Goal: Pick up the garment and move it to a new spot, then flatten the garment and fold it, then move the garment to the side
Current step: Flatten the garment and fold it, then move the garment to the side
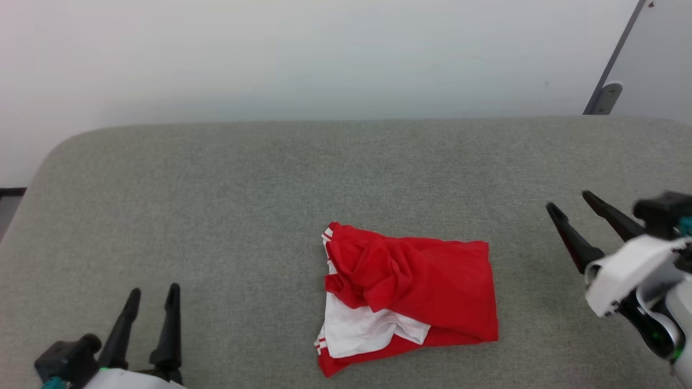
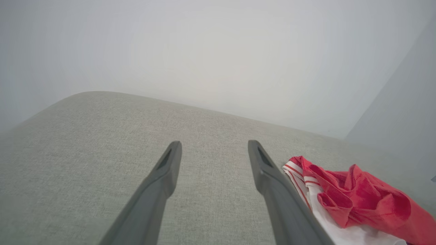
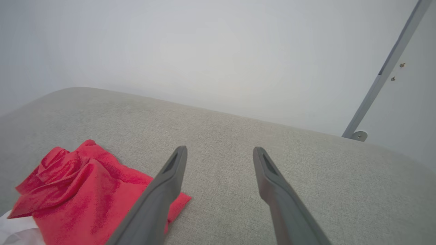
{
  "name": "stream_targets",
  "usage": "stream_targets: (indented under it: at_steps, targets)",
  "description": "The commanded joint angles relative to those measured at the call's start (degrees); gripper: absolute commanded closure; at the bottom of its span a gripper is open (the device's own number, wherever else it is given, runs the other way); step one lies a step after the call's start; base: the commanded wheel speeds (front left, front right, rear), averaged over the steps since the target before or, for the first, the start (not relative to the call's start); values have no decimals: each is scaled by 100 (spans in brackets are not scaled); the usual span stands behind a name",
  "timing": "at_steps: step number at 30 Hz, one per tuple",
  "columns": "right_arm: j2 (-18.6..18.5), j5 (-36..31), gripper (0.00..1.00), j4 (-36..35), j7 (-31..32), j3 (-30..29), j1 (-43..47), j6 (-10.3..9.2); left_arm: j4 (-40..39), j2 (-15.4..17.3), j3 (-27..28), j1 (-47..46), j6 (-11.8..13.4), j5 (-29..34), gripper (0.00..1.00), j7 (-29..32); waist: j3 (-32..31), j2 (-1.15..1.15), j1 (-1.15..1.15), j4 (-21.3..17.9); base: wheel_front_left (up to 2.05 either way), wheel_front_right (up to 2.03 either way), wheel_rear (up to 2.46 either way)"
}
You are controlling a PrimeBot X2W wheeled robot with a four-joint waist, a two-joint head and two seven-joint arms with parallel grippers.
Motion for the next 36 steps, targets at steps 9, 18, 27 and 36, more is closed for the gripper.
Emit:
stream_targets:
  at_steps: [9, 18, 27, 36]
  targets:
    - [-49, -102, 0, 137, -575, -760, 831, -10, -118, 65, 299, 243, -53, 100, 0, 5, -157, 0, 0, -70, 0, 0, 0]
    - [90, -374, 0, 9, -719, -1576, 1573, -10, -151, 141, 559, 356, -154, 8, 0, 6, -241, 0, 0, -19, 0, 0, 0]
    - [323, -629, 0, -222, -743, -2174, 2097, -10, -81, 156, 654, 381, -205, -8, 0, 6, -307, 0, 0, 28, 0, 0, 0]
    - [479, -784, 0, -359, -728, -2436, 2370, -10, -36, 181, 642, 349, -215, -3, 0, 6, -359, 0, 0, 107, 0, 0, 0]
